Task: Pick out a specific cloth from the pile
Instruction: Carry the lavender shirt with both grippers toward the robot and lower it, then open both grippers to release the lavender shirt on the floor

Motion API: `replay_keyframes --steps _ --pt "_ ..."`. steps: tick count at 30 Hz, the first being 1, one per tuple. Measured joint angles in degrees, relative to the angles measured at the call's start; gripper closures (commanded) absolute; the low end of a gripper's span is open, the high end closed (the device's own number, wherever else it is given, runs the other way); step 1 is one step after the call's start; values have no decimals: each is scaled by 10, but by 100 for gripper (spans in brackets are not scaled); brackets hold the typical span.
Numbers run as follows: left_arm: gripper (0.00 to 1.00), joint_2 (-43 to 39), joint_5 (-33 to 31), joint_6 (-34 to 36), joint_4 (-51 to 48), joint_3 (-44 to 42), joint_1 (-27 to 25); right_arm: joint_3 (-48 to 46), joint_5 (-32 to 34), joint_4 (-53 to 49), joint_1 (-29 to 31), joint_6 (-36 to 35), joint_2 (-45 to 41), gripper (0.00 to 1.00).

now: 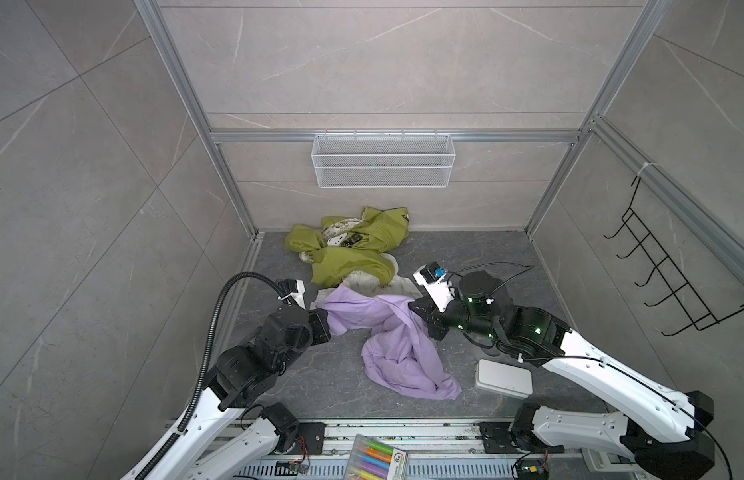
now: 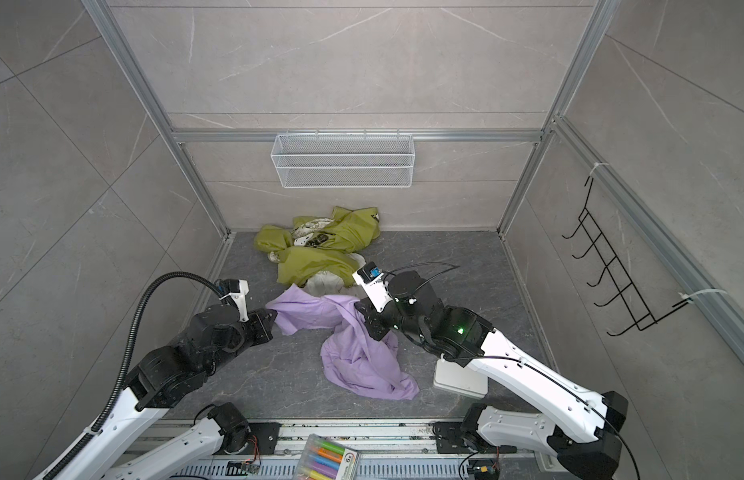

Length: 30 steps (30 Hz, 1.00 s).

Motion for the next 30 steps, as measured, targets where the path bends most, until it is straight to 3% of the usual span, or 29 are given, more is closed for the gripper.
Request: replay_keyframes --steps 15,30 --pt "100 -24 28 -64 -28 -113 -1 -229 35 141 -3 94 -30 100" --pt "100 -31 74 -113 12 -240 -13 -374 104 200 -37 184 -50 100"
